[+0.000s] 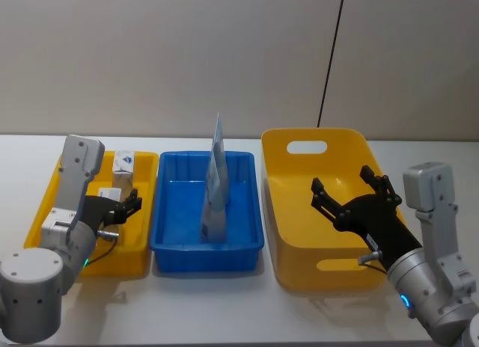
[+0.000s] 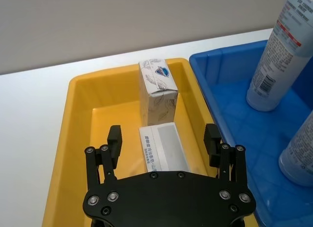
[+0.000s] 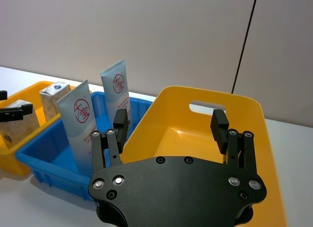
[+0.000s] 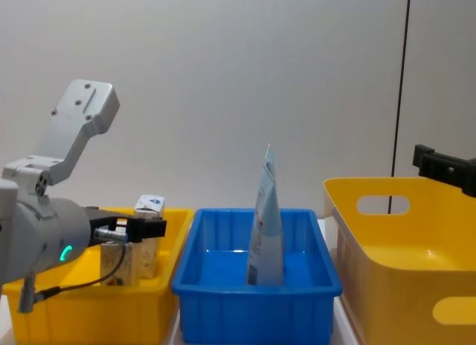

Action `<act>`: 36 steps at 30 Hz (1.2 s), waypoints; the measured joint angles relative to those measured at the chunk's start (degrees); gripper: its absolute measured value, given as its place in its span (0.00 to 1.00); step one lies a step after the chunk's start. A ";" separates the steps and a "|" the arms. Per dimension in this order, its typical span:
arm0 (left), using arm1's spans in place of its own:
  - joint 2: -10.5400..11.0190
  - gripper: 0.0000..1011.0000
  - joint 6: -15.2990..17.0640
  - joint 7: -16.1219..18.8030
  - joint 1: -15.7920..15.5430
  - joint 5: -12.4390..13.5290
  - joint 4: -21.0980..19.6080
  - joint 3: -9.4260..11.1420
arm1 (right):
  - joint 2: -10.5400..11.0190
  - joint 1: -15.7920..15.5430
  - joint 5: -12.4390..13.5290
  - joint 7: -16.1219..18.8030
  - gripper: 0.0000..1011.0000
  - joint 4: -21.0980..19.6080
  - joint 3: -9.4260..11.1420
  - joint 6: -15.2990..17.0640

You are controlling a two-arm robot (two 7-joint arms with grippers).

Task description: Bimanual collaborative sorting of washing and personal care products

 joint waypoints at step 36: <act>0.30 0.99 11.45 -2.39 -1.73 0.56 -0.13 0.36 | 0.00 0.00 0.00 0.00 0.99 0.00 0.00 0.00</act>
